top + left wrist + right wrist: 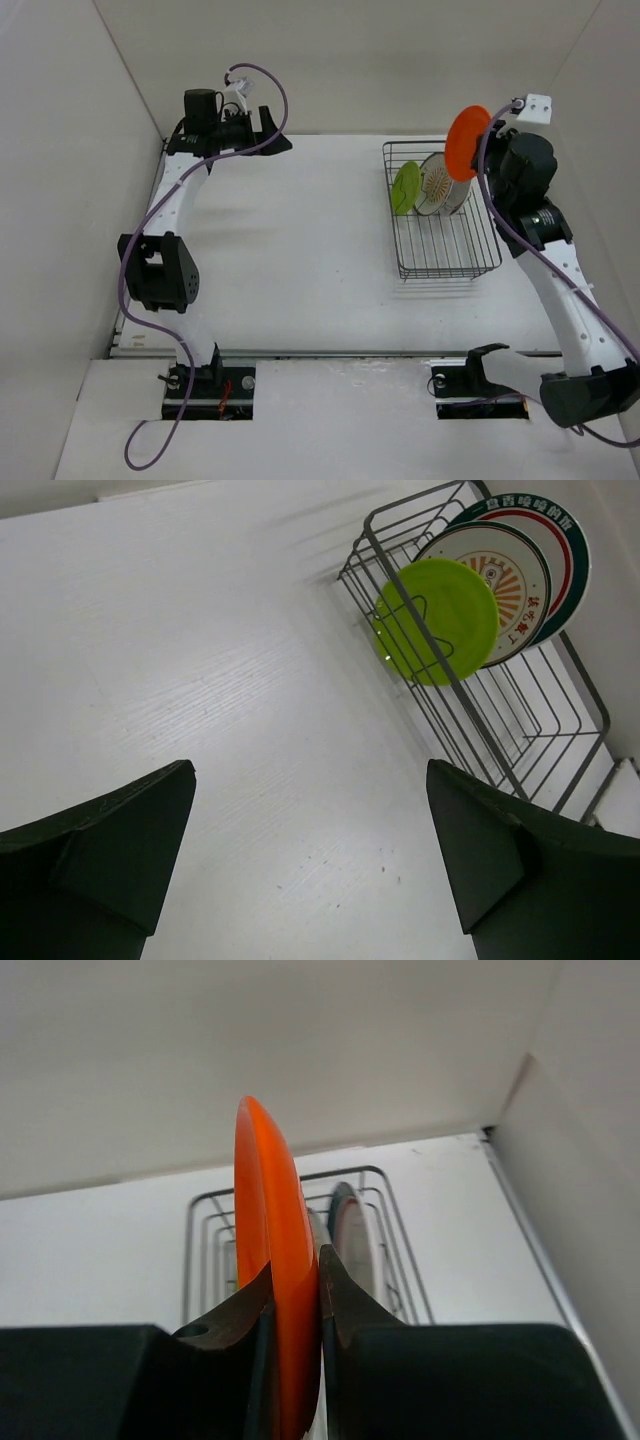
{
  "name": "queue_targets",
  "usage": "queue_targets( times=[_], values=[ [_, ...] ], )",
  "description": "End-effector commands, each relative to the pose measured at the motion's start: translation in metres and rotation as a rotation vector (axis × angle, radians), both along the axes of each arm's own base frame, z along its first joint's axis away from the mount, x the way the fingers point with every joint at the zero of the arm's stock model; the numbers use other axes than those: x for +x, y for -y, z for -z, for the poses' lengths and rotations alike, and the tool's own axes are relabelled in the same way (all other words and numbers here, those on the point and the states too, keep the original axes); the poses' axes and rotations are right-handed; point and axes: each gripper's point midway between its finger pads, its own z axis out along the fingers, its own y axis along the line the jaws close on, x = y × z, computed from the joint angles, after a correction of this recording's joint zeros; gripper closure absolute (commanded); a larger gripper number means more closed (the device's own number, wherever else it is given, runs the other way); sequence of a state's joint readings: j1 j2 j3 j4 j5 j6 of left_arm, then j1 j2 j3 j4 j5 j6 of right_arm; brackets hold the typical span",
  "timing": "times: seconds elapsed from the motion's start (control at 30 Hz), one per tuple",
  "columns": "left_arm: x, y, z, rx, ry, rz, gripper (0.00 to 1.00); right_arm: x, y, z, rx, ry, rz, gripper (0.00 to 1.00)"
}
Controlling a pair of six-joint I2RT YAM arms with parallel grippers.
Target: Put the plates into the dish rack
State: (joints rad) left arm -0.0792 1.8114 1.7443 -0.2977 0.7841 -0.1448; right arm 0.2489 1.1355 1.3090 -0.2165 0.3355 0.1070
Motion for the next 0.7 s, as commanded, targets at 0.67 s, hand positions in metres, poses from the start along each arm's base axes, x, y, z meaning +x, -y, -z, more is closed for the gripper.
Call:
queue_targets(
  times=[0.67],
  values=[
    [-0.034,-0.019,-0.065,0.133,0.264,-0.040,0.00,0.110,0.032,0.076,-0.140,-0.136,-0.072,1.00]
  ],
)
